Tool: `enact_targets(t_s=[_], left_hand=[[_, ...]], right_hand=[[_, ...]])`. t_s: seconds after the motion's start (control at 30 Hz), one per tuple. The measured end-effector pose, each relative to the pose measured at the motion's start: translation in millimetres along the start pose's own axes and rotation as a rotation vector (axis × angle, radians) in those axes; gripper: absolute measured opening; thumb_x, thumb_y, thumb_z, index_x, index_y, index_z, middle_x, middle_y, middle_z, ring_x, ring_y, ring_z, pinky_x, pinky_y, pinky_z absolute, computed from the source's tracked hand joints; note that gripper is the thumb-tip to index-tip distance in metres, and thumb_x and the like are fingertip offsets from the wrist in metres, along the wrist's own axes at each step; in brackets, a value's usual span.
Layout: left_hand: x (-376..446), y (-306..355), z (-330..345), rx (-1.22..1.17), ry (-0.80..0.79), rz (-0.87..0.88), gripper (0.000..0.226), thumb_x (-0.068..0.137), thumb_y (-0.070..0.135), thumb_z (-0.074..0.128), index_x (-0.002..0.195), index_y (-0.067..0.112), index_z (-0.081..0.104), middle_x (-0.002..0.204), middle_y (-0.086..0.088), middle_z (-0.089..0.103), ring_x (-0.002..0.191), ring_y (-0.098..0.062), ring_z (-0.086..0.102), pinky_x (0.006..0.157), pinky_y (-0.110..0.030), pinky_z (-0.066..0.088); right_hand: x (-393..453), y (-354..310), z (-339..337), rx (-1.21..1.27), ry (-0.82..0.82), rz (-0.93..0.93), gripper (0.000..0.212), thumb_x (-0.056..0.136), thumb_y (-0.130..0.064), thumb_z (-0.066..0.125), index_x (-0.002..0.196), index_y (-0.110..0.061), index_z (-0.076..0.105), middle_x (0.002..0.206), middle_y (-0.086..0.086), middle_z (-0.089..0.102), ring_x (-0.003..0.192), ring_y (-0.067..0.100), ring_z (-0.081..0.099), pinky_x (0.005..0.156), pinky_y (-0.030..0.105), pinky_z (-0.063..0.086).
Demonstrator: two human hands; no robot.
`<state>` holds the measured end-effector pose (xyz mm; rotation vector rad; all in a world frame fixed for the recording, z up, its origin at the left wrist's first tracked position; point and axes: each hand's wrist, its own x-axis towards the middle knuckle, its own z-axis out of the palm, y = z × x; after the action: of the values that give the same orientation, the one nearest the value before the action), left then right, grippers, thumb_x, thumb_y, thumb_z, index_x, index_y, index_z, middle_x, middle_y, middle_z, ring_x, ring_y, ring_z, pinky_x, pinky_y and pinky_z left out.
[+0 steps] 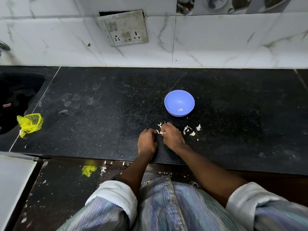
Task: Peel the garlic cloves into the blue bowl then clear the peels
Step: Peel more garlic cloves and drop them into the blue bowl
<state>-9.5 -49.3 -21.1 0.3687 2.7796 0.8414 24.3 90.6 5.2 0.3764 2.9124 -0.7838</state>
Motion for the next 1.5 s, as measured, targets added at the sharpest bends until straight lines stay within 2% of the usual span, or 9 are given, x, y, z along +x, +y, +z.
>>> enact_targets(t_s=[0.13, 0.33, 0.47, 0.63, 0.7, 0.8, 1.07, 1.27, 1.5], left_hand=[[0.1, -1.0, 4.7, 0.119, -0.002, 0.116, 0.052, 0.077, -0.005, 0.067, 0.126, 0.011, 0.060, 0.123, -0.013, 0.056, 0.112, -0.033, 0.053, 0.102, -0.039, 0.043], [10.2, 20.4, 9.4, -0.224, 0.087, 0.081, 0.053, 0.073, -0.017, 0.054, 0.120, 0.007, 0.064, 0.109, -0.014, 0.062, 0.101, -0.028, 0.053, 0.092, -0.041, 0.046], [4.3, 38.4, 6.0, -0.394, 0.108, 0.099, 0.042, 0.079, -0.001, 0.049, 0.116, 0.008, 0.067, 0.100, -0.005, 0.062, 0.093, -0.018, 0.054, 0.085, -0.029, 0.046], [5.1, 60.1, 8.2, -0.728, 0.086, -0.097, 0.040, 0.088, -0.012, 0.058, 0.108, 0.018, 0.075, 0.097, 0.000, 0.075, 0.088, -0.013, 0.069, 0.084, -0.035, 0.061], [5.7, 68.0, 7.9, -0.873, 0.077, -0.162, 0.036, 0.091, -0.011, 0.060, 0.107, 0.018, 0.077, 0.098, -0.005, 0.078, 0.087, -0.013, 0.072, 0.082, -0.034, 0.063], [2.5, 80.5, 12.8, -0.924, 0.050, -0.133, 0.029, 0.091, -0.009, 0.065, 0.106, 0.013, 0.078, 0.097, -0.006, 0.079, 0.085, -0.012, 0.072, 0.080, -0.028, 0.061], [-4.4, 103.6, 20.6, -0.869, -0.005, -0.132, 0.016, 0.088, 0.004, 0.081, 0.101, 0.013, 0.082, 0.091, 0.001, 0.081, 0.086, -0.013, 0.077, 0.086, -0.033, 0.063], [-6.5, 109.2, 24.6, -0.697, 0.034, -0.198, 0.007, 0.088, 0.022, 0.079, 0.087, 0.021, 0.085, 0.079, 0.012, 0.079, 0.078, -0.005, 0.075, 0.085, -0.036, 0.062], [-6.7, 111.4, 20.6, -0.700, 0.004, -0.215, 0.006, 0.086, 0.021, 0.079, 0.085, 0.020, 0.085, 0.078, 0.010, 0.079, 0.080, -0.006, 0.076, 0.085, -0.034, 0.062]], right_hand=[[-1.4, -0.4, -2.0, 0.096, 0.045, -0.004, 0.020, 0.089, 0.001, 0.062, 0.093, -0.019, 0.059, 0.102, 0.002, 0.057, 0.089, 0.033, 0.063, 0.076, 0.048, 0.051], [-2.8, 6.2, -4.2, 0.133, 0.069, 0.048, 0.024, 0.080, 0.007, 0.061, 0.086, -0.016, 0.067, 0.095, 0.002, 0.062, 0.086, 0.029, 0.064, 0.074, 0.042, 0.053], [-3.5, 14.3, -3.3, 0.268, 0.135, 0.087, 0.026, 0.081, 0.003, 0.060, 0.089, -0.018, 0.074, 0.088, -0.001, 0.066, 0.077, 0.017, 0.064, 0.071, 0.034, 0.053], [-9.0, 15.7, -29.6, 0.950, 0.020, 0.331, 0.014, 0.090, -0.002, 0.066, 0.097, -0.008, 0.077, 0.077, 0.002, 0.076, 0.064, 0.011, 0.069, 0.058, 0.026, 0.056], [-12.8, 17.9, -38.0, 1.271, -0.035, 0.427, 0.017, 0.094, -0.001, 0.063, 0.106, -0.003, 0.075, 0.085, 0.009, 0.078, 0.069, 0.015, 0.072, 0.064, 0.027, 0.059], [-19.7, 35.0, -44.9, 1.443, -0.029, 0.495, 0.020, 0.096, 0.004, 0.059, 0.109, -0.001, 0.073, 0.092, 0.014, 0.078, 0.078, 0.020, 0.074, 0.074, 0.028, 0.061], [-29.1, 66.1, -51.3, 1.486, 0.135, 0.544, 0.018, 0.090, 0.008, 0.069, 0.106, 0.002, 0.074, 0.089, 0.014, 0.077, 0.076, 0.018, 0.073, 0.074, 0.025, 0.061], [-31.7, 71.9, -51.4, 1.221, 0.175, 0.441, 0.021, 0.087, 0.009, 0.068, 0.096, -0.008, 0.077, 0.084, 0.011, 0.078, 0.075, 0.017, 0.071, 0.073, 0.026, 0.060], [-33.2, 73.6, -53.2, 1.086, 0.218, 0.313, 0.011, 0.088, 0.002, 0.074, 0.092, -0.008, 0.079, 0.083, 0.009, 0.078, 0.073, 0.018, 0.070, 0.072, 0.030, 0.059]])
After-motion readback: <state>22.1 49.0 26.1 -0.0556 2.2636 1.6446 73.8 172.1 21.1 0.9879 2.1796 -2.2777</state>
